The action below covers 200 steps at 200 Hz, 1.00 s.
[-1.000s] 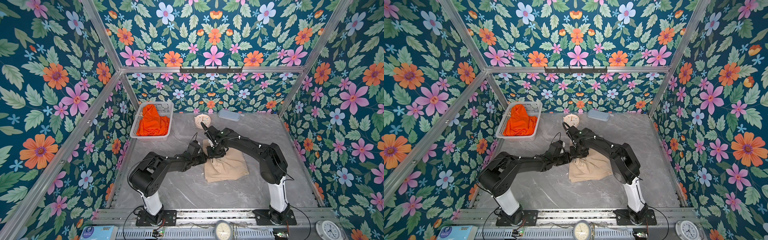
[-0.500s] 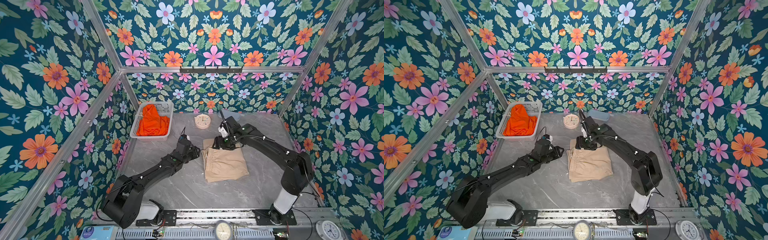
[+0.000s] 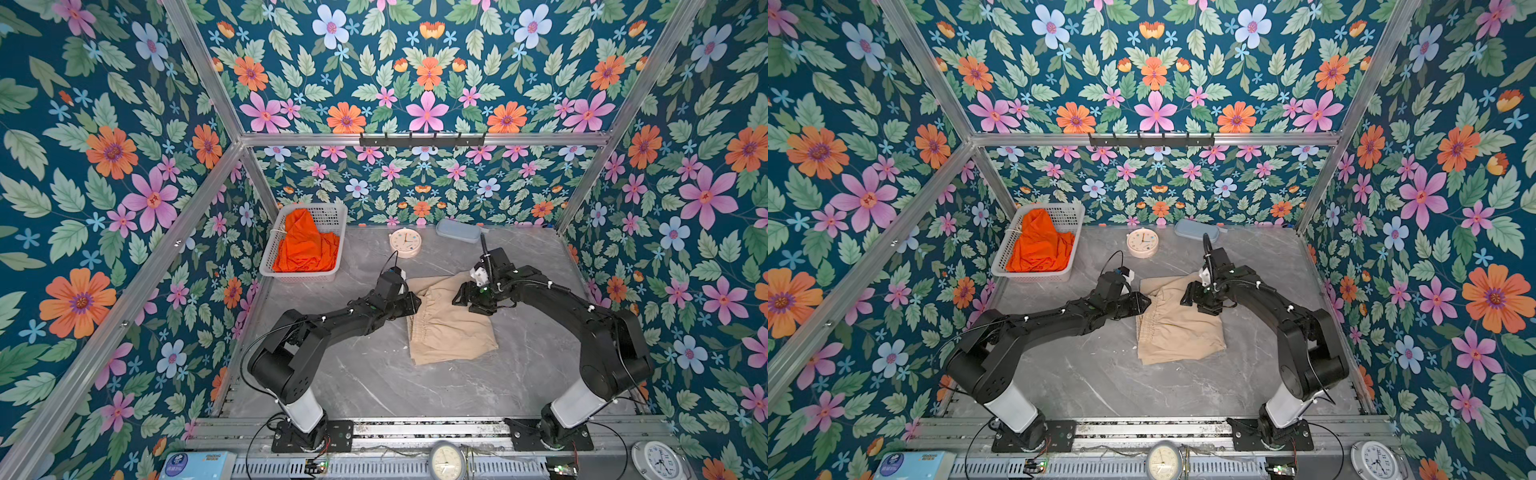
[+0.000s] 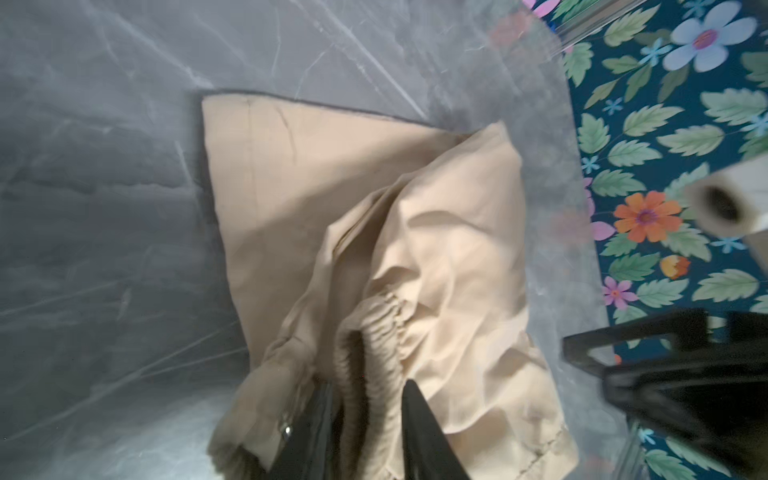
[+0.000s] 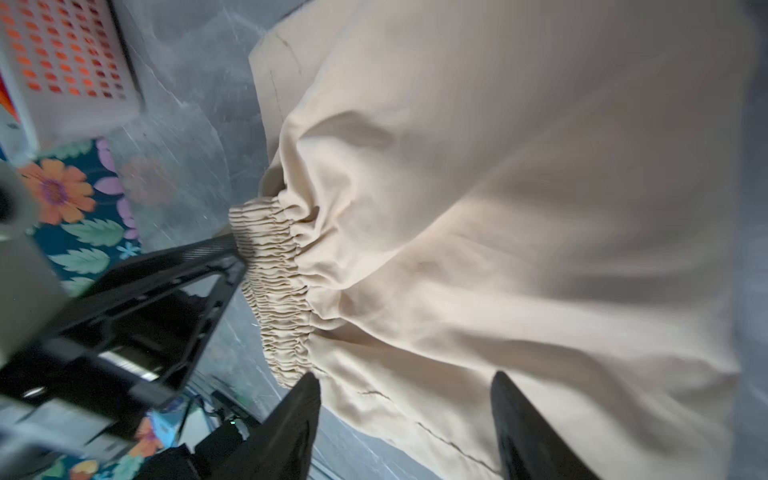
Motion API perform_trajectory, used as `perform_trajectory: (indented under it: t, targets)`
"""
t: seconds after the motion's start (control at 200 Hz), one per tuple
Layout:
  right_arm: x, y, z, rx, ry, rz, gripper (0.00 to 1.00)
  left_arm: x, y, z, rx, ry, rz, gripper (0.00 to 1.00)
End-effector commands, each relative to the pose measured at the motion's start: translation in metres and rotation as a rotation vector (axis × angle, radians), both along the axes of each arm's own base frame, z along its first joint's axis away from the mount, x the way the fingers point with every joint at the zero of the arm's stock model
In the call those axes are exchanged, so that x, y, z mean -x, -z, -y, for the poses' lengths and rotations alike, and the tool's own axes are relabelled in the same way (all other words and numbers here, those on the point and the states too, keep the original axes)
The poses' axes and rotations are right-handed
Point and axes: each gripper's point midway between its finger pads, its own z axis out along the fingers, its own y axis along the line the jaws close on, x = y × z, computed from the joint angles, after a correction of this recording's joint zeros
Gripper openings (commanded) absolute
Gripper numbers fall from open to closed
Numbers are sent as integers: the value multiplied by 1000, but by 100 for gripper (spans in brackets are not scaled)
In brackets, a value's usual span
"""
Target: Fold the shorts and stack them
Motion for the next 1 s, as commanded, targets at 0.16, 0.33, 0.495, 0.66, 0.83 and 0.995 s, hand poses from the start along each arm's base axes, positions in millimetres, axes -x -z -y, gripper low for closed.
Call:
perform_trajectory:
  t: [0.16, 0.33, 0.495, 0.66, 0.83, 0.995]
  targets:
    - [-13, -1, 63, -215, 107, 38, 68, 9, 50, -20, -130, -17, -61, 31]
    - [-8, 32, 79, -200, 101, -20, 68, 12, 65, -20, -147, -9, -89, 30]
    - [-7, 64, 75, -220, 86, -85, 68, 12, 70, -20, -149, -11, -98, 30]
    - [-9, 83, 82, -165, 97, -103, 67, 10, 72, -18, -145, -9, -102, 30]
    - [-16, 84, 74, -219, 52, -82, 66, 9, 76, -16, -144, -5, -109, 30]
    - [-13, 79, 53, -263, -23, -64, 55, 4, 77, -10, -127, -6, -111, 30]
